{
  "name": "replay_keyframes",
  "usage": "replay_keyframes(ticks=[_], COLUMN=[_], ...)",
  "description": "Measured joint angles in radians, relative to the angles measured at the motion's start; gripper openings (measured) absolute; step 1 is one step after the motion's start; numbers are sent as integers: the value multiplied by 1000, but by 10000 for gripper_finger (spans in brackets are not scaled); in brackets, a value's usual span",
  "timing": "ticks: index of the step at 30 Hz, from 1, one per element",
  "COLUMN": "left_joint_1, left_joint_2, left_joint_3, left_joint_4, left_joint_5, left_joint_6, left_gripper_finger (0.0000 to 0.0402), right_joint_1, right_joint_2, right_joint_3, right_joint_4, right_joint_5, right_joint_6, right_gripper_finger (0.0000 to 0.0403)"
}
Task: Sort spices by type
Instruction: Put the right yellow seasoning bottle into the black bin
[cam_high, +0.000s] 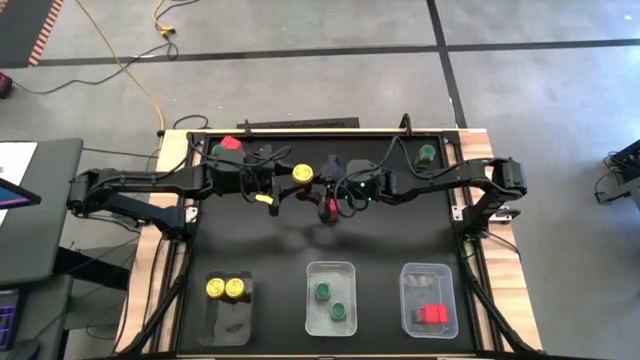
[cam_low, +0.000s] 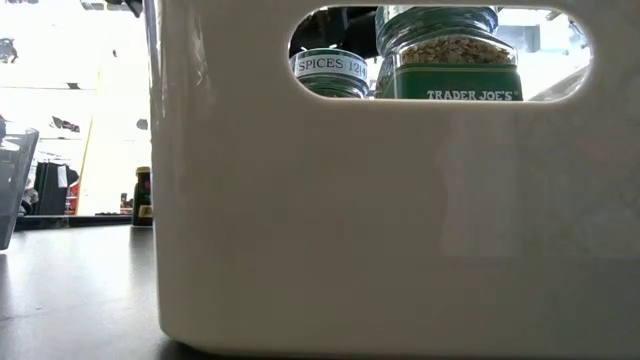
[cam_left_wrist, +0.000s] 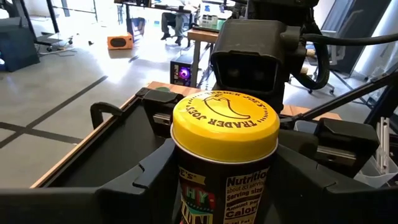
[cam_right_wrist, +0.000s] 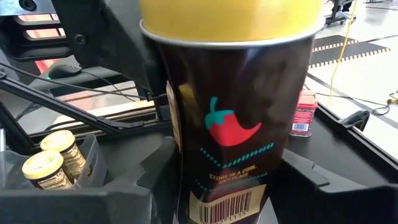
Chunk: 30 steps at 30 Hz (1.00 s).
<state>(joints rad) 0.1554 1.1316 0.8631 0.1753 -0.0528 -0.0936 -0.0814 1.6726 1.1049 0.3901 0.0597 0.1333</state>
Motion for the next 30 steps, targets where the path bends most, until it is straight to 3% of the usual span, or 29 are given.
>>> replay_keyframes(ticks=[12, 22, 30], left_joint_1=[0, 1, 3], left_joint_2=[0, 0, -45], left_joint_3=[0, 1, 2], left_joint_4=[-8, -11, -117], left_joint_5=[12, 16, 20], left_joint_6=[-24, -35, -24], left_gripper_finger=[209, 290, 300], right_joint_1=[0, 0, -21], right_joint_2=[0, -4, -98], right_joint_3=[0, -1, -1], right_joint_4=[-3, -39, -150], right_joint_5=[-2, -8, -10], right_joint_6=[1, -3, -35], right_gripper_finger=[218, 217, 217])
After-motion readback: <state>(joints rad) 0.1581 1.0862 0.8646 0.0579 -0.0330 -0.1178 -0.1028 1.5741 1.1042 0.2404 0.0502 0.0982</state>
